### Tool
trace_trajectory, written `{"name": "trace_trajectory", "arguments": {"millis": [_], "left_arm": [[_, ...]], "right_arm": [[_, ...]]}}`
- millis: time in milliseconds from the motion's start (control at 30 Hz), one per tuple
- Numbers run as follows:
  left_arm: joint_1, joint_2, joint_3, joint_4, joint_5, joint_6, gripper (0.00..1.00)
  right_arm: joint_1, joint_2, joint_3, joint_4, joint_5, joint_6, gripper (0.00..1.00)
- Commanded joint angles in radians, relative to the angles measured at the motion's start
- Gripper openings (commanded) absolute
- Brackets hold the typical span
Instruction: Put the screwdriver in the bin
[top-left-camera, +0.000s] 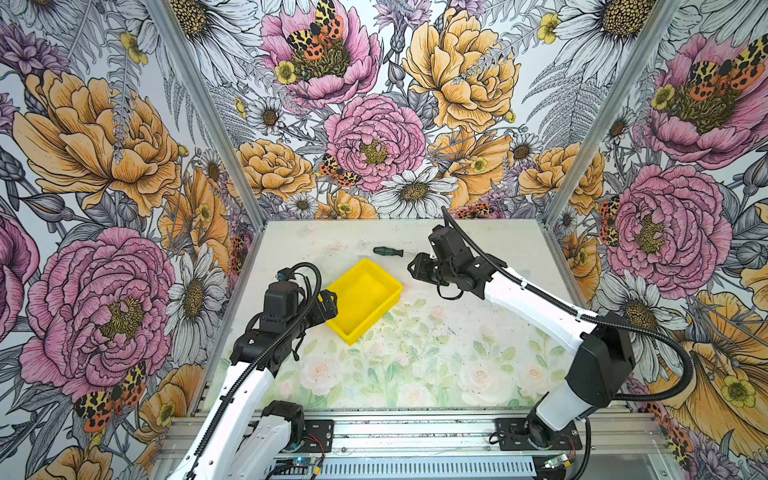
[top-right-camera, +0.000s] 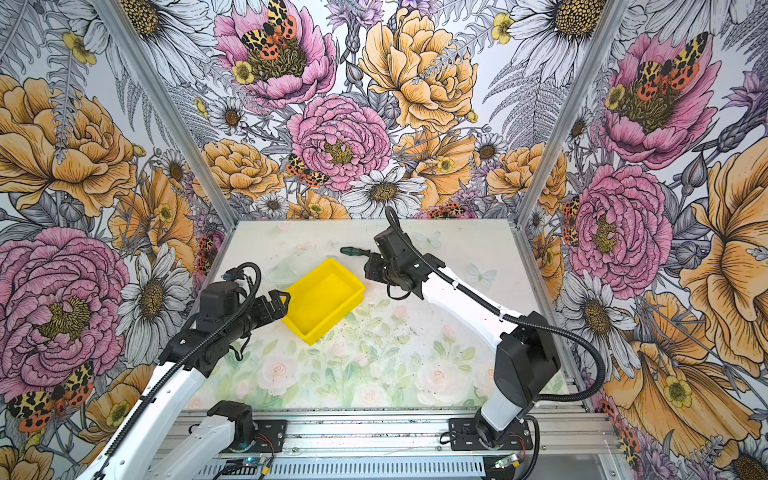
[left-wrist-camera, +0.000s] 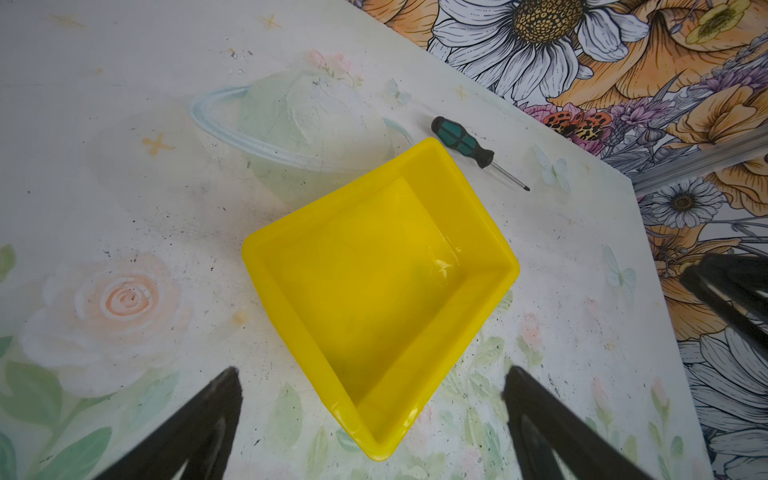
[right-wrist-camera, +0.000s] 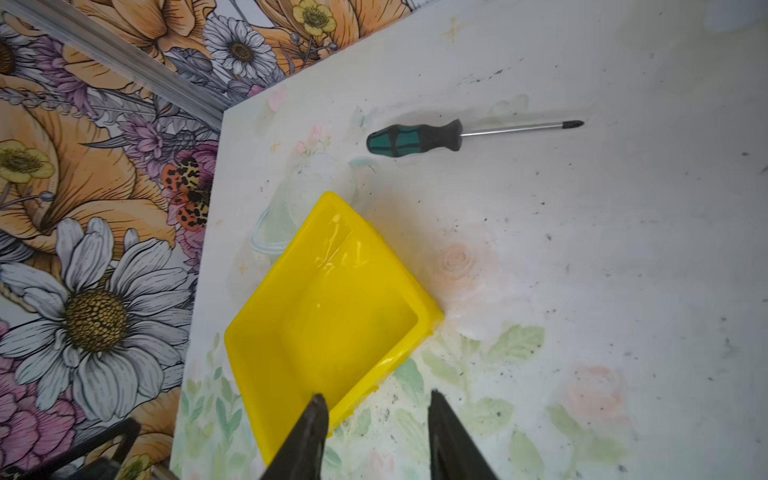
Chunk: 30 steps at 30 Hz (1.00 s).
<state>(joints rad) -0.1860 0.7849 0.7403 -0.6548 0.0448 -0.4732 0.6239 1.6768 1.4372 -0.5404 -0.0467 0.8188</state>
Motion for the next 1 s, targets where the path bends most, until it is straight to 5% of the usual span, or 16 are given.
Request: {"name": "trace_trajectory", "arguments": {"millis": [0, 267, 433, 533, 667, 967], "left_arm": [[-0.009, -0.015, -0.012, -0.009, -0.018, -0.010, 0.99], [-0.019, 0.007, -0.003, -0.053, 0.000, -0.036, 0.99], [-0.028, 0.043, 0.008, -0.081, -0.002, -0.045, 0.99], [-0.030, 0.083, 0.009, -0.081, -0.008, -0.046, 0.99], [-0.030, 0.125, 0.016, -0.078, -0.026, -0.035, 0.99], [-0.020, 0.079, -0.012, -0.040, -0.042, -0.035, 0.98]], "right_arm": [[-0.047, 0.123, 0.098, -0.006, 0.010, -0.118, 0.51], [-0.147, 0.500, 0.517, -0.065, -0.104, -0.444, 0.74], [-0.186, 0.699, 0.804, -0.149, -0.170, -0.528, 0.78], [-0.190, 0.775, 0.925, -0.240, -0.104, -0.416, 0.78], [-0.174, 0.745, 0.844, -0.259, -0.066, -0.140, 0.79], [-0.101, 0.813, 0.888, -0.264, -0.039, 0.084, 0.83]]}}
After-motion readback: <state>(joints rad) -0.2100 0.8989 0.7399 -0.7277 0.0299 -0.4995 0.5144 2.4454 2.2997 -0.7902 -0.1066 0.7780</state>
